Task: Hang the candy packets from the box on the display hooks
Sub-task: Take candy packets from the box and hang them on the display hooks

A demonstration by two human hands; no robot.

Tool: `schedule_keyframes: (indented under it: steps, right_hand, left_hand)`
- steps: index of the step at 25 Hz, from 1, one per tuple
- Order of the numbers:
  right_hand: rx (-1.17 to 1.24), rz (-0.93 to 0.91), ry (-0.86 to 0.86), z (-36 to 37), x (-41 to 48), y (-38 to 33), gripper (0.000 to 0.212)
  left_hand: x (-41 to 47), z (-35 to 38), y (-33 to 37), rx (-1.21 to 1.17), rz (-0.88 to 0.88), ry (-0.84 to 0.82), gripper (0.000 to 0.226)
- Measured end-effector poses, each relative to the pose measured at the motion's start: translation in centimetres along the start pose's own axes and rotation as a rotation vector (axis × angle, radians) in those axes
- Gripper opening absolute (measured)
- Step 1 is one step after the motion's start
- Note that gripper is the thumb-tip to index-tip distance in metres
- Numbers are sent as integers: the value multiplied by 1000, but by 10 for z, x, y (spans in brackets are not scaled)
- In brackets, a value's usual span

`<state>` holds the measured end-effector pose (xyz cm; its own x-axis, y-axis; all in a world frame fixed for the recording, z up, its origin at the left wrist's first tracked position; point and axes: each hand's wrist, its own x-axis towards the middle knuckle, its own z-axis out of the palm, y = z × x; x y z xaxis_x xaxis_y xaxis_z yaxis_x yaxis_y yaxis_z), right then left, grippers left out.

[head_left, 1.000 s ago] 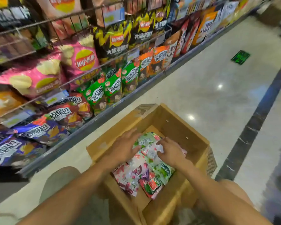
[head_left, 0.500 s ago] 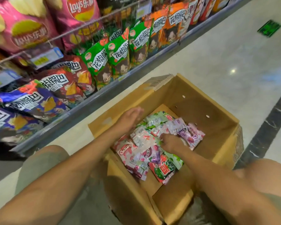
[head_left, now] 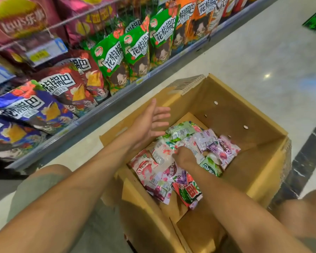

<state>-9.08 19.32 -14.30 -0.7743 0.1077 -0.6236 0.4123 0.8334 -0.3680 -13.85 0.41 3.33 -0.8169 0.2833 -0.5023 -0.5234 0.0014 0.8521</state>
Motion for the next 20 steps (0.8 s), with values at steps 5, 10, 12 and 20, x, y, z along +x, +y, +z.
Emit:
schedule_keyframes:
  steps: [5, 10, 12, 20]
  right_hand:
    - [94, -225, 0, -68, -20, -26, 21]
    - [332, -249, -22, -166, -61, -30, 21]
    - [622, -178, -67, -192, -74, -28, 12]
    - [1388, 18, -375, -215, -92, -36, 32]
  left_hand:
    - [11, 5, 7, 72, 10, 0, 73]
    - [14, 24, 9, 357, 149, 100, 34]
    - [10, 27, 6, 531, 172, 7, 36]
    - [8, 35, -13, 664, 406, -116, 56]
